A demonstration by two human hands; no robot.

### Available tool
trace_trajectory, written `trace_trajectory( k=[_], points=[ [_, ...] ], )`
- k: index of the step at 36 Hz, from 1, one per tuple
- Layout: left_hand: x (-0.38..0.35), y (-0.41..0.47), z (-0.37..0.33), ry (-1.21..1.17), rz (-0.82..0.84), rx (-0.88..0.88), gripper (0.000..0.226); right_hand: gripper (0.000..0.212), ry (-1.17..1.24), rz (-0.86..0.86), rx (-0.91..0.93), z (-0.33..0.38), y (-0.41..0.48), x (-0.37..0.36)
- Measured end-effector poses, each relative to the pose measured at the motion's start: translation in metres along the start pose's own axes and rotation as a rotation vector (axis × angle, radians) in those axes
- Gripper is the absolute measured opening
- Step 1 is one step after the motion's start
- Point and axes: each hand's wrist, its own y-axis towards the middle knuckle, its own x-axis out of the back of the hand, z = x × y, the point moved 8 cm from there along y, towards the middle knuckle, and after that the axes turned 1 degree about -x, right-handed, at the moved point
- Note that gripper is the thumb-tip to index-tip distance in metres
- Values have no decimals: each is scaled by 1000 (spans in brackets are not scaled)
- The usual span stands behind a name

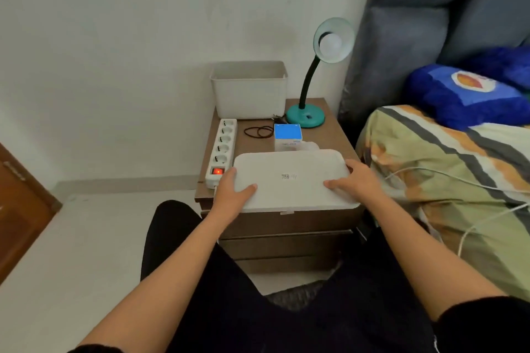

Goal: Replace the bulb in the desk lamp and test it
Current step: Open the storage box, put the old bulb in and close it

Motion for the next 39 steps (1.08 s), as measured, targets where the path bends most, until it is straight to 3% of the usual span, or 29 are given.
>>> trace_trajectory(
  k=[10,20,26,31,35,39],
  points=[
    [-19,18,27,76,73,66,58,61,98,93,-54,-22,17,-32],
    [-33,54,31,161,117,93,55,50,16,112,-72,-28,51,-45],
    [-42,69,33,266,116,115,46,61,-105,125,-91,-29,65,-51],
    [-48,82,30,364,160,128,64,68,-35,88,-128,-29,76,-51],
    [-55,96,19,442,188,76,77,43,51,-25,-99,-21,93,-38],
    [-63,125,-1,452,228,-6,67,51,64,-133,-59,2,116,-21]
  ],
)
